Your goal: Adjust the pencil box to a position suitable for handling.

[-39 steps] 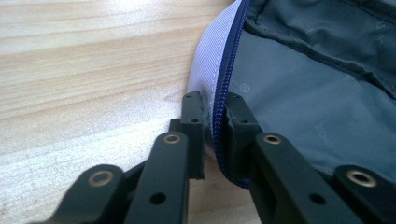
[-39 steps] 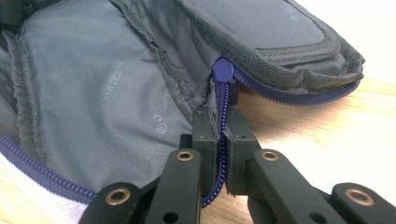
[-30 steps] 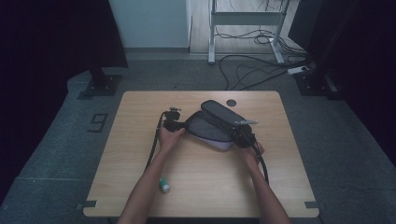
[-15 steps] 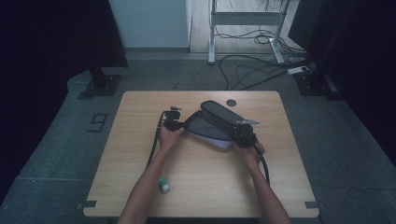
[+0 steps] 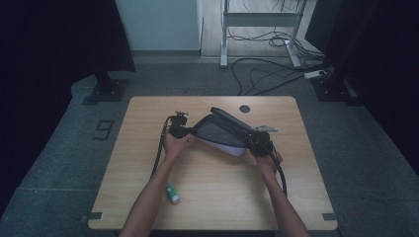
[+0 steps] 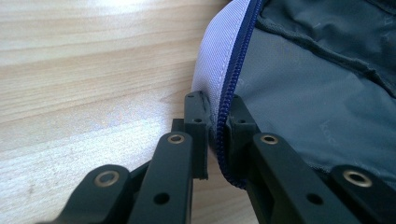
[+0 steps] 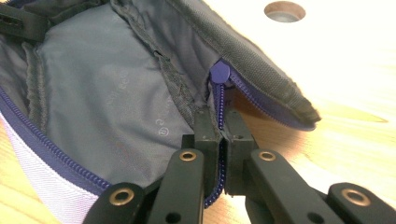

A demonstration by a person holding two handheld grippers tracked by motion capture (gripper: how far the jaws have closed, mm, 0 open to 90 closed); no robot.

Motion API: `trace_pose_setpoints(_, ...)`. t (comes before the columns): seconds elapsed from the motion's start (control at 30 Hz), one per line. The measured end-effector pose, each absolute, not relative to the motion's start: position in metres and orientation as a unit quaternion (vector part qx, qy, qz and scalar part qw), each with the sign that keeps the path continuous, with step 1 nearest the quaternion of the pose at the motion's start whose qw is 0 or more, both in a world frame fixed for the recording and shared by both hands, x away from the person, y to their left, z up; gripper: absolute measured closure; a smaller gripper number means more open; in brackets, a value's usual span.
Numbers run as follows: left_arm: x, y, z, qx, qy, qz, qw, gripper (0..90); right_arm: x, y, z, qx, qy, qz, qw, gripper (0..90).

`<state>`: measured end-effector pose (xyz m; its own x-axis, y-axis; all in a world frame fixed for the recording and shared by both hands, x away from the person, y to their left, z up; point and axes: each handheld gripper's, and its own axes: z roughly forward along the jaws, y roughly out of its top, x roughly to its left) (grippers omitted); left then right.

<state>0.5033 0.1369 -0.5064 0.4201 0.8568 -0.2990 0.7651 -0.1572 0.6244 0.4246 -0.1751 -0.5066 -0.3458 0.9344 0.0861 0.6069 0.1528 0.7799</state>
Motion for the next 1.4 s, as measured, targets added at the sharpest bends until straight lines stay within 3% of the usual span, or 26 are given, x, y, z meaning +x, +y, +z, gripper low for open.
trace_pose_setpoints(1.4,0.454,0.170,-0.467,0.752,0.504,0.073,0.419,83.1,0.377,-0.157,-0.463,0.474,0.725,0.434,0.249,85.7)
